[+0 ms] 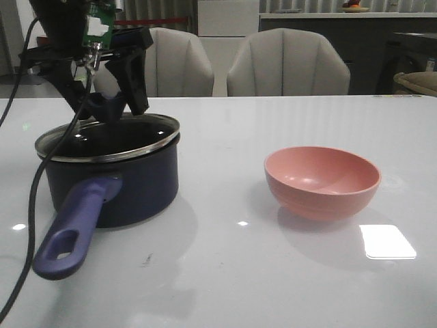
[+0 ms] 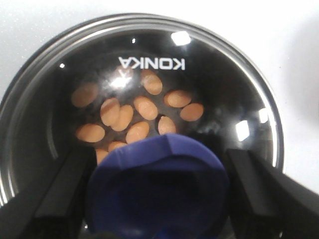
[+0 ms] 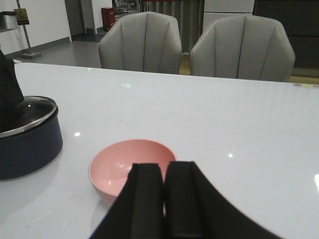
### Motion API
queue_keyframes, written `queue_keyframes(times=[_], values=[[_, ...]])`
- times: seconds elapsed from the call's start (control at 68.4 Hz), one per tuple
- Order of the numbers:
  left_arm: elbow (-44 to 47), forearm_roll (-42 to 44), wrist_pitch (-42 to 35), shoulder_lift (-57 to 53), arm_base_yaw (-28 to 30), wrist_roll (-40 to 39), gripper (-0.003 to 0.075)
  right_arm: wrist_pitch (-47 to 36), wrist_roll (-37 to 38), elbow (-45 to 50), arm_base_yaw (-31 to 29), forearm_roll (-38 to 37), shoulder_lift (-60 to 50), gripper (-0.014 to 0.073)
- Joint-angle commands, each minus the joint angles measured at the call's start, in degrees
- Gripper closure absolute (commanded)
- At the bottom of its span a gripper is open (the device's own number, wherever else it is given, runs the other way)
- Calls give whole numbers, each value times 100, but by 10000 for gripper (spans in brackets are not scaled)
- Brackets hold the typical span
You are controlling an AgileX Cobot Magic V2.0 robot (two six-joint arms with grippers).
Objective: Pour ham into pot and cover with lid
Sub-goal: 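Lower the held glass lid onto the saucepan with the left gripper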
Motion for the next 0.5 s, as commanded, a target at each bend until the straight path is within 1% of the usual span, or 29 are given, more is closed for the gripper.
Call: queue_keyframes(times=[0.0, 0.351, 0.482], values=[[-142, 71, -19, -312, -39, 28, 188, -436, -26, -159, 9, -8, 38, 432], [-142, 112, -109, -312, -39, 28, 186, -436, -26, -159, 9, -8, 38, 432], [-144, 112, -136, -312, -39, 28, 172, -436, -26, -159, 9, -8, 38, 432]])
